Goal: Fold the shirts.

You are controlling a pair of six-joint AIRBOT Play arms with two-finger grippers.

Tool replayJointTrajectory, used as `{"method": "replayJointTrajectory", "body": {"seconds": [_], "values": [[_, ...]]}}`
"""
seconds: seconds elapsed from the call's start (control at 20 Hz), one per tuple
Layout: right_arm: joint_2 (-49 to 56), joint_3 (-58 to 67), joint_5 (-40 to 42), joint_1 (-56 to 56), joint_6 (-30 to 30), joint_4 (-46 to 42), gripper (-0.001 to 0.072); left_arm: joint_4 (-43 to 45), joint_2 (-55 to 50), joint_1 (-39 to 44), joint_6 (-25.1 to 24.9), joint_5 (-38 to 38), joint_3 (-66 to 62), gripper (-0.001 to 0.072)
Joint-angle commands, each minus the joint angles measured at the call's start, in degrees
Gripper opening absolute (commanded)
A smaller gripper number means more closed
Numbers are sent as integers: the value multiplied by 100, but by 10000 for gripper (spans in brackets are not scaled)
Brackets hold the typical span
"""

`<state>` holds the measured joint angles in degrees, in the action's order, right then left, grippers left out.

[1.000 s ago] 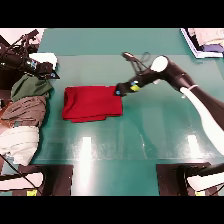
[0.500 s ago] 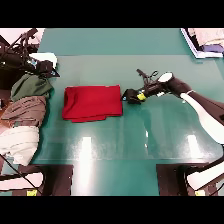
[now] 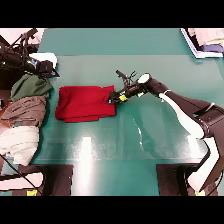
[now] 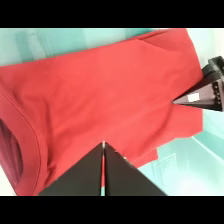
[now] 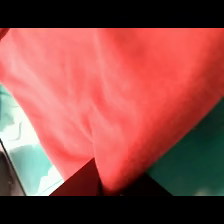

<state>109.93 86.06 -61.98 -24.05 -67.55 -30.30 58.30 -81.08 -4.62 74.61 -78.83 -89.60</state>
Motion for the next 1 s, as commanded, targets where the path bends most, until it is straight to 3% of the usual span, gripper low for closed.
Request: {"method": "replayJointTrajectory", "body": {"seconds": [0.0, 0.2, 0.35, 0.6, 0.95], "values": [[-28, 83, 44, -33, 210, 15, 18, 0, 2, -4, -4, -127, 2, 23], [-970, -428, 114, 579, 214, -2, 18, 2, 2, -4, -4, -282, 2, 23], [-2103, -1384, 210, 1628, 203, -697, 18, 2, 2, -4, -2, -271, 2, 23], [-3766, -3008, 433, 4404, 208, -914, 18, -2, 2, -4, 59, -275, 2, 23], [-4983, -4100, 994, 7952, 205, -1523, 17, -42, 2, 20, 345, -267, 2, 23]]}}
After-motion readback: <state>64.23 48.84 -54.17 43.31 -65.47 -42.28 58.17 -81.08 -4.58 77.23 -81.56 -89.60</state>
